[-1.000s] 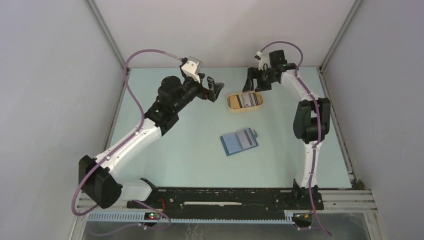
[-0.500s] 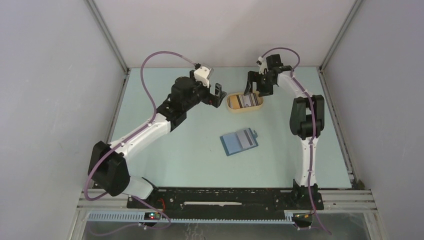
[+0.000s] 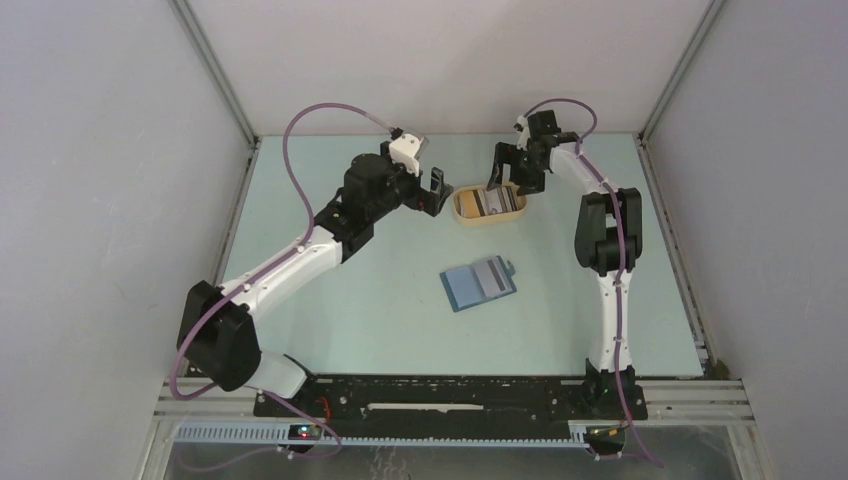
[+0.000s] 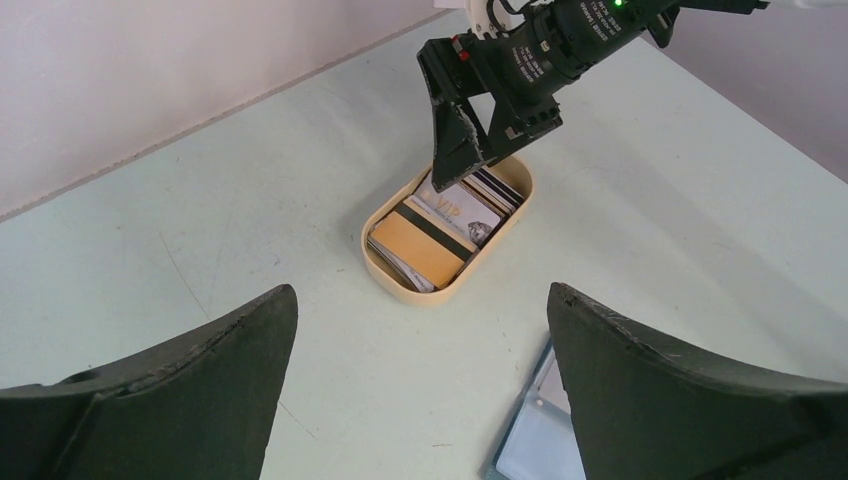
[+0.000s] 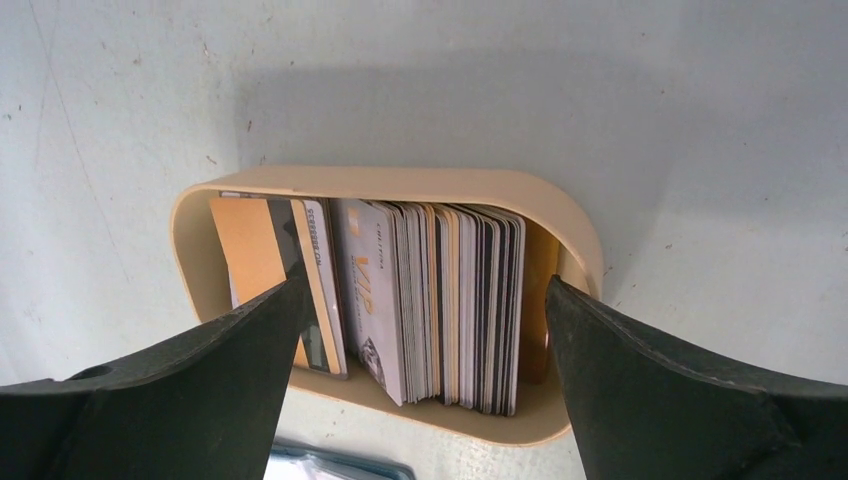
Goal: Put the credit cards into the card holder
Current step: Pick up the credit card from the storage box.
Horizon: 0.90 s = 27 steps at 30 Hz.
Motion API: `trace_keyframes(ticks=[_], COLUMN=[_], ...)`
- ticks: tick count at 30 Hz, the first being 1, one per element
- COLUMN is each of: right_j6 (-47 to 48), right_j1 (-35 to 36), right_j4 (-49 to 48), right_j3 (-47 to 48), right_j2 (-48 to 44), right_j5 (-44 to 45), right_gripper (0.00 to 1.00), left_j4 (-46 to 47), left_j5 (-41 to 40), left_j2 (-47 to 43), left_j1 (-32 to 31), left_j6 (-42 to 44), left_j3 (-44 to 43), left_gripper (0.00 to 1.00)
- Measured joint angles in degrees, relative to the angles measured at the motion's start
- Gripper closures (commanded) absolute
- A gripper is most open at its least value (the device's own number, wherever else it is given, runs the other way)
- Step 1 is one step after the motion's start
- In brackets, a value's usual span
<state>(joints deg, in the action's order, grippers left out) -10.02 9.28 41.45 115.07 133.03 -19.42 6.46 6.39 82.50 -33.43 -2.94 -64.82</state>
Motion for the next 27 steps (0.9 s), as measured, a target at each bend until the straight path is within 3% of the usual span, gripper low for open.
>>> trace_keyframes(ticks=[16, 27], right_j6=[-2.91, -0.63], right_j1=[0.98, -1.27], right_j4=[0.83, 1.20], right_j3=[0.87, 0.87], right_j2=[2.12, 2.43], right_j5=[-0.76, -12.90], right_gripper=[0.03, 0.11], left_j4=[-0.22, -0.22], left_j5=[0.02, 0.04], left_j2=[0.02, 0.02], left_j1=[0.26, 0.42], left_j6=[0.02, 0.02], left_j3=[0.00, 0.00], left_gripper=[0.00, 0.00])
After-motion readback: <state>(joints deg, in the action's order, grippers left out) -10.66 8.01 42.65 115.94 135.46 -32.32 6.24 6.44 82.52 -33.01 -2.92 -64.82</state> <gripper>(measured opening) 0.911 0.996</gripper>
